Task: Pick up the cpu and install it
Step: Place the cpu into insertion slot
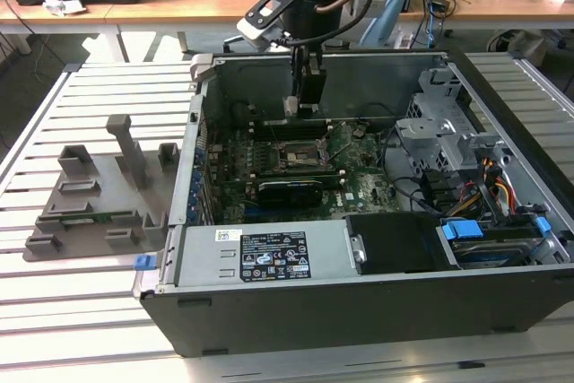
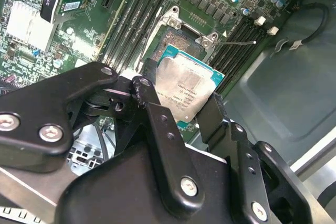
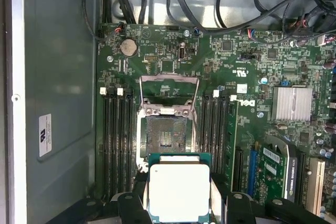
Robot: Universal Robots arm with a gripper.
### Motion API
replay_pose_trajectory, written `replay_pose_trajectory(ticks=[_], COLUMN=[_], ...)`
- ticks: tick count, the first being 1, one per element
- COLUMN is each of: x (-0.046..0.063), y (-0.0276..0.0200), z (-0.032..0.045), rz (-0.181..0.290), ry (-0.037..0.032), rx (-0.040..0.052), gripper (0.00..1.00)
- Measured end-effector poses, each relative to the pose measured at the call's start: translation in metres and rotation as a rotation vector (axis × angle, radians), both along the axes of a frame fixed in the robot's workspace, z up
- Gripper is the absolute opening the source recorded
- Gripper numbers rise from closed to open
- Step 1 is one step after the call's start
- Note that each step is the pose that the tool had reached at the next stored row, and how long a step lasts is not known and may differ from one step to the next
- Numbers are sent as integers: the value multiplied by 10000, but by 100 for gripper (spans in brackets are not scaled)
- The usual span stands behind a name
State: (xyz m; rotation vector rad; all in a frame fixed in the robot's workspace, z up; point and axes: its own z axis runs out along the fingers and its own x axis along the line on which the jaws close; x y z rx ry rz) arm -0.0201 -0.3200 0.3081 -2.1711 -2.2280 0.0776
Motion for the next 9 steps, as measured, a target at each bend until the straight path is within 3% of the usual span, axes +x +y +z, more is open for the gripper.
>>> replay_pose_trajectory(ticks=[4, 7, 9], x=[8, 33, 33], y=[22, 83, 86], z=[-35, -139, -180], rz=[-2, 17, 442], ry=[3, 21, 21], rx=[-2, 1, 0], gripper=[55, 55, 55])
